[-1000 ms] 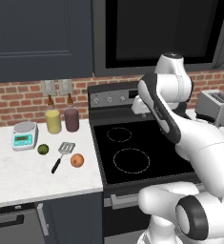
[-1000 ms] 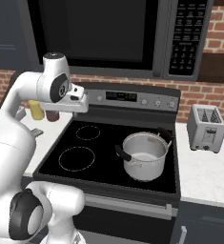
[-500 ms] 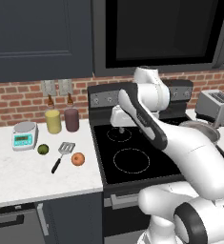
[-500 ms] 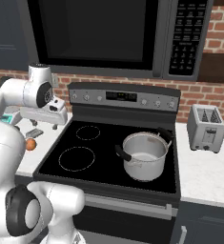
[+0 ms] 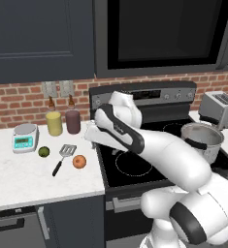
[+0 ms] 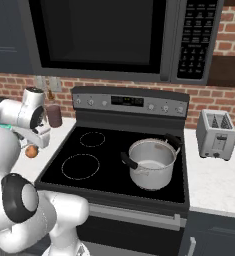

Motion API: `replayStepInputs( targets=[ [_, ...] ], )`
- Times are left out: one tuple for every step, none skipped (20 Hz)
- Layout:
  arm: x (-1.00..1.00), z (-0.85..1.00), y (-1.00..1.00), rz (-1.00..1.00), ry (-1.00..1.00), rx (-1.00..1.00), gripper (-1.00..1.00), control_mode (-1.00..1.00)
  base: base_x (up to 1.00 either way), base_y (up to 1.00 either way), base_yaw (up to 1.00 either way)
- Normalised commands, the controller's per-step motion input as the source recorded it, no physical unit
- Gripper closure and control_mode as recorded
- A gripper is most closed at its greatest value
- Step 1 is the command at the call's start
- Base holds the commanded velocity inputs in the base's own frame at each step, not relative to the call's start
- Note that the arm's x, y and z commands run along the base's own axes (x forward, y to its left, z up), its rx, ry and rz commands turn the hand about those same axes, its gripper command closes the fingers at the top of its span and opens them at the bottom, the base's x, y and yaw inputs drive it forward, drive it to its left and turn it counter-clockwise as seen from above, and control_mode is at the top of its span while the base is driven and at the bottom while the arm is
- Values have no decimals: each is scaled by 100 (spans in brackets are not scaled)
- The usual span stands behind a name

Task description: Put the onion and lime in the pot. Retrieve the spatula and lightly stir the vegetables in the pot.

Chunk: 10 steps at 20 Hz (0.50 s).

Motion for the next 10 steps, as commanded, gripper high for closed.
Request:
replayStepInputs(
  targets=[
    [74, -31, 83, -37, 9, -7, -100, -100, 0, 0, 0],
    [87, -21, 78, -33, 9, -7, -100, -100, 0, 0, 0],
    [91, -21, 73, -26, 11, -10, -100, -100, 0, 0, 0],
    [91, -18, 51, -20, 22, -16, -100, -100, 0, 0, 0],
    [91, -11, 21, -11, 25, -14, -100, -100, 0, 0, 0],
    [87, -9, 14, -7, 21, -12, -100, -100, 0, 0, 0],
    [82, -18, 18, -7, 21, -15, -100, -100, 0, 0, 0],
    [79, -25, 17, -8, 21, -13, -100, -100, 0, 0, 0],
    [77, -30, 14, -6, 18, -10, -100, -100, 0, 0, 0],
    [76, -36, 9, -3, 17, -7, -100, -100, 0, 0, 0]
  ],
)
